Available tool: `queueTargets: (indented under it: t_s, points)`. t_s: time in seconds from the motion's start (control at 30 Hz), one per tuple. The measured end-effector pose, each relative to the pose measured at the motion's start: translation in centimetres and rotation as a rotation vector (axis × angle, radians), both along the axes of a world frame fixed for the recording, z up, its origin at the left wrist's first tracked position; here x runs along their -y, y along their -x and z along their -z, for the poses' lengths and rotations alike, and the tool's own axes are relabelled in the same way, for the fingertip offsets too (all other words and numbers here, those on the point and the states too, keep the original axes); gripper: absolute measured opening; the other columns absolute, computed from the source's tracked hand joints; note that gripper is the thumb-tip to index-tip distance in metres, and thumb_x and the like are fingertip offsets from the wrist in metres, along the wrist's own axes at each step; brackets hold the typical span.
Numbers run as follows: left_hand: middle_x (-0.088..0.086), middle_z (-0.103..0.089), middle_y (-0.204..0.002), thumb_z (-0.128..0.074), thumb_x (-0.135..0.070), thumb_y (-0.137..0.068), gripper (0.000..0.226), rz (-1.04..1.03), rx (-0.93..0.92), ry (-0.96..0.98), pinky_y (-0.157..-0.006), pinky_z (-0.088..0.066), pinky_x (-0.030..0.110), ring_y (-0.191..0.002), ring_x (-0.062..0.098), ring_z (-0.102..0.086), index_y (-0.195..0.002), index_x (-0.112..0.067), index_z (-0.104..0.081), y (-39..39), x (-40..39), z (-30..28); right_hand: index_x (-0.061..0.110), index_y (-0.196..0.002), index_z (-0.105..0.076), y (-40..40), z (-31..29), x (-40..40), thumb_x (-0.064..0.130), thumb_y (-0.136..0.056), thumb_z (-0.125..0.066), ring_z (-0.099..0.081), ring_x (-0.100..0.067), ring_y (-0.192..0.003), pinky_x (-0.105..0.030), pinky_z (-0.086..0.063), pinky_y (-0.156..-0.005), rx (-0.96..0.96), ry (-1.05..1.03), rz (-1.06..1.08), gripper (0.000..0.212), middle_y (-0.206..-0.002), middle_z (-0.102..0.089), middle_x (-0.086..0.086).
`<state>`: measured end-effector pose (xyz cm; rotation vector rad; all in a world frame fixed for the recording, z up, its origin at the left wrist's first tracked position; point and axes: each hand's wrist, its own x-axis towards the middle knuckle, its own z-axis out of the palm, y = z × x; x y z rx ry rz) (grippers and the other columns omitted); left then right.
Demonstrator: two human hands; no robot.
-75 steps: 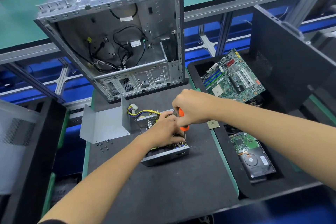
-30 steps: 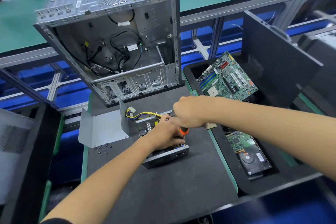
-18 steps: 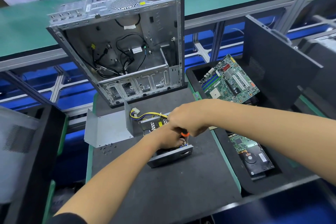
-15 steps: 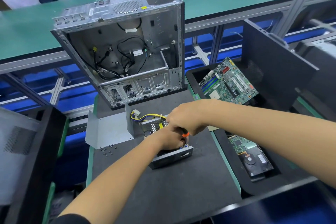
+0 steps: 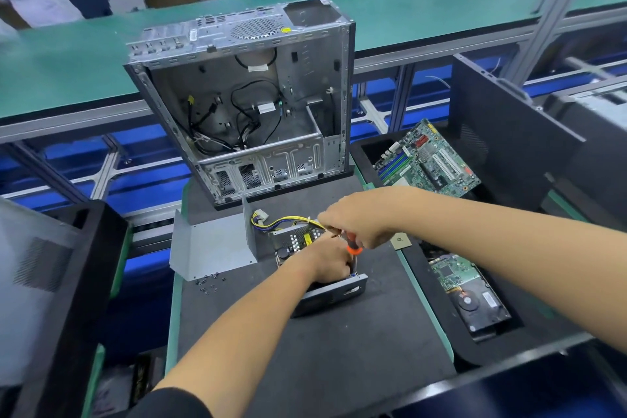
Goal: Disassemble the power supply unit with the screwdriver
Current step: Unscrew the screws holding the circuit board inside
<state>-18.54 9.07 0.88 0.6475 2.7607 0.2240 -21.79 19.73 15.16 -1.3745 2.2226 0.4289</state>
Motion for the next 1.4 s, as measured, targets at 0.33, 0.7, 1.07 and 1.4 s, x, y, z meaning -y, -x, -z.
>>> queueTargets:
  t_s: [0.33,0.7,1.07,1.4]
  points:
    - [0.011,-0.064,-0.117,-0.051,-0.009,-0.085,0.028,-0.060,0.094,-0.101,-0.099,-0.035,0.026,-0.115,0.026,-0.050,-0.107,-0.005,-0.066,-0.2,0.2,-0.1,0.004,-0.082,-0.058,-1.2,0.6,0.3,0.049,-0.094,-0.043,-0.066,-0.028,-0.059,-0.033,-0.053,-0.066,0.034,0.082,0.216,0.049,-0.062,-0.064,-0.010]
    - [-0.002,-0.067,-0.101,-0.050,-0.011,-0.082,0.024,0.048,0.004,-0.042,-0.114,-0.011,0.029,-0.111,0.019,-0.046,-0.091,-0.013,-0.073,0.3,0.1,0.3,0.017,-0.098,-0.045,1.1,-0.2,-2.2,-0.005,-0.077,-0.053,-0.047,-0.024,-0.082,-0.033,-0.038,-0.063,0.164,0.082,0.163,0.031,-0.090,-0.051,0.002]
    - [0.001,-0.069,-0.095,-0.053,-0.012,-0.078,0.015,0.034,-0.048,-0.067,-0.102,-0.011,0.017,-0.109,0.022,-0.049,-0.077,-0.014,-0.069,0.3,0.2,0.6,0.009,-0.100,-0.037,0.7,1.0,-1.4,0.044,-0.101,-0.032,-0.068,-0.037,-0.067,-0.042,-0.051,-0.065,0.045,0.138,0.363,0.035,-0.080,-0.053,-0.012]
    - [0.016,-0.062,-0.099,-0.057,-0.013,-0.079,0.012,-0.023,-0.016,-0.089,-0.079,-0.023,0.025,-0.096,0.027,-0.045,-0.082,-0.002,-0.059,0.3,0.2,1.0,0.015,-0.101,-0.051,0.3,0.1,-1.6,0.002,-0.080,-0.056,-0.055,-0.027,-0.094,-0.034,-0.046,-0.073,0.236,0.170,0.161,0.025,-0.105,-0.058,-0.006]
